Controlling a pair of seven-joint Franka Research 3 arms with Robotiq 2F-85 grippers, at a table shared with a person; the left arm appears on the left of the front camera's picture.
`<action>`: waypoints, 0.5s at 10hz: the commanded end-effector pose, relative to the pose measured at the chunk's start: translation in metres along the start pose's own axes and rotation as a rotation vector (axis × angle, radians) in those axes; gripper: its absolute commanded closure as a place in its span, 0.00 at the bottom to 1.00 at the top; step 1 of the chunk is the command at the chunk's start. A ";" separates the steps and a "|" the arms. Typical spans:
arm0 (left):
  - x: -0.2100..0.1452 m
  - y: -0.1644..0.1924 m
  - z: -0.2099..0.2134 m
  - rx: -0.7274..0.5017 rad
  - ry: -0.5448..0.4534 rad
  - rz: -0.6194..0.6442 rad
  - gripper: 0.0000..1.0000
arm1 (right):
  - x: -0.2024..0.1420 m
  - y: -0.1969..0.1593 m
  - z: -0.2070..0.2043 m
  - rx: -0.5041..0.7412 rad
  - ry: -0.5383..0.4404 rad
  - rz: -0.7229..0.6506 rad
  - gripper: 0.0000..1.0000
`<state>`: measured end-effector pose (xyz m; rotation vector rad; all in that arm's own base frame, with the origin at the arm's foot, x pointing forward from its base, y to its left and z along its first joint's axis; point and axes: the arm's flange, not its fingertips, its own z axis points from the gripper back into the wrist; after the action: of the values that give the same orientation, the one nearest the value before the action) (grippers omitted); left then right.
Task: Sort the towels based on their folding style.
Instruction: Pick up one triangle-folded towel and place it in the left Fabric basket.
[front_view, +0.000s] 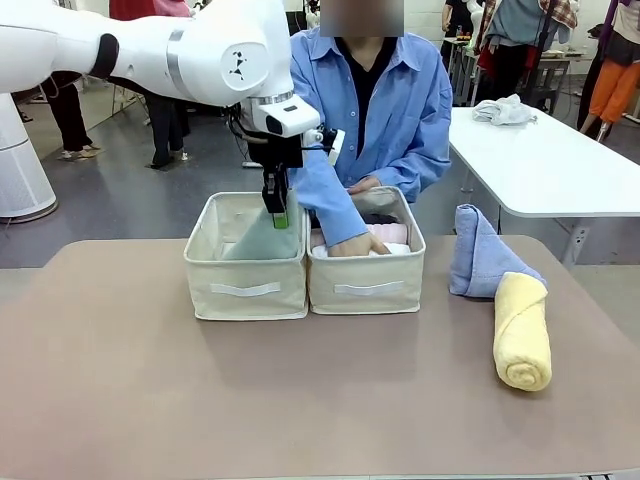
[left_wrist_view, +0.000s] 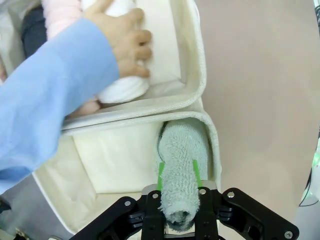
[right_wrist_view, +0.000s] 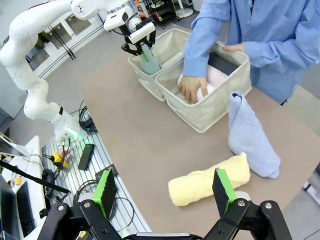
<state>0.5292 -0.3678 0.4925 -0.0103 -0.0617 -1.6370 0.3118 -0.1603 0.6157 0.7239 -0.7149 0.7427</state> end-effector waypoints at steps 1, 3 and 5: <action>0.000 -0.007 -0.011 -0.016 0.022 0.016 0.81 | 0.000 0.000 -0.001 0.010 -0.013 0.010 0.00; -0.002 -0.007 -0.015 -0.022 0.026 0.025 0.81 | 0.000 0.000 -0.001 0.010 -0.013 0.010 0.00; -0.002 -0.008 -0.013 -0.001 0.024 0.014 0.67 | 0.000 0.000 -0.001 0.010 -0.013 0.010 0.00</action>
<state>0.5271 -0.3679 0.4754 -0.0175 -0.0265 -1.6407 0.3118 -0.1603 0.6157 0.7239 -0.7149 0.7427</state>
